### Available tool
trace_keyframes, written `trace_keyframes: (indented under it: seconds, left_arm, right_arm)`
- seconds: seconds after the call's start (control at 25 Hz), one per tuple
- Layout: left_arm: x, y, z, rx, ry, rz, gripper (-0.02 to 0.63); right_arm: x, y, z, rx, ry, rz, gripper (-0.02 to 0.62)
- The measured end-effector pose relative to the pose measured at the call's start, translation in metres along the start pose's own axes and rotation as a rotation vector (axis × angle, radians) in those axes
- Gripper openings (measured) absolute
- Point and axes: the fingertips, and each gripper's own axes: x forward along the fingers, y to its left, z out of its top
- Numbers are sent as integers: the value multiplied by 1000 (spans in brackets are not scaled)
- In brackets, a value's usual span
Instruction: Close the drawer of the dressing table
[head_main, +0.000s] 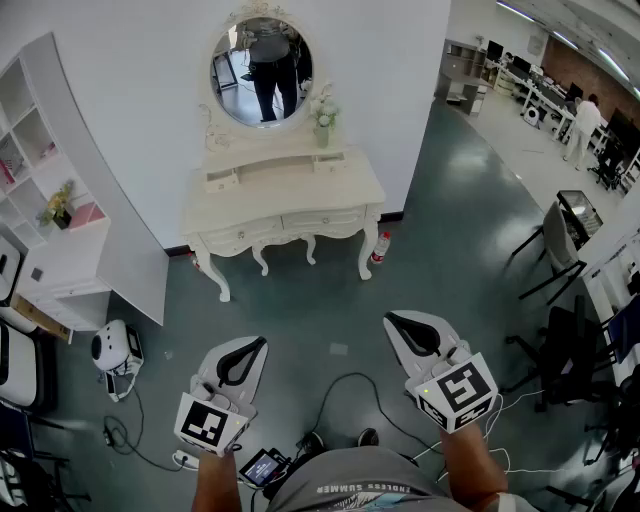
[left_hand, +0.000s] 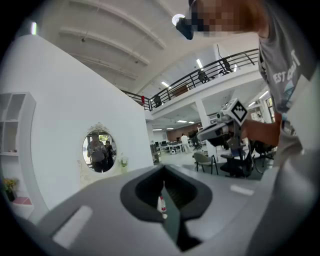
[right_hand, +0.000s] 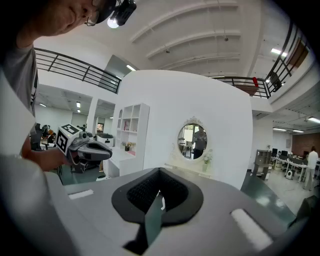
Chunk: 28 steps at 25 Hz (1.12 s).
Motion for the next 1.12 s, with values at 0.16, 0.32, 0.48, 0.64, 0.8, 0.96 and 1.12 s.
trace_keyframes:
  seconds: [0.16,0.32,0.48,0.64,0.8,0.96,1.12]
  left_arm:
    - [-2,2,-1,1,-2,-3,3]
    - [-4,4,-3,0,2,-8,3]
    - [-7,4,-4,5,-2,-15,2]
    - [-11,7,-6,6,-5,-23,3]
    - [-13,11,-8,5,-8,-35,2]
    - [-17,18,-12,3,-15,-47,3]
    - [-24,30,-15,2,-24,-52,2]
  right_arm:
    - [1,3,1,1,6,-4,0]
    - [3,6,2,2,7,-8,0]
    - [2,9,1,1,6,-15,0]
    - [3,13,1,4,8,-30,0]
    - [4,15,3,21,3,-54,0]
    - [9,20,4,64,-17,-59,0]
    - [16,29,8,82,-31,-64,0]
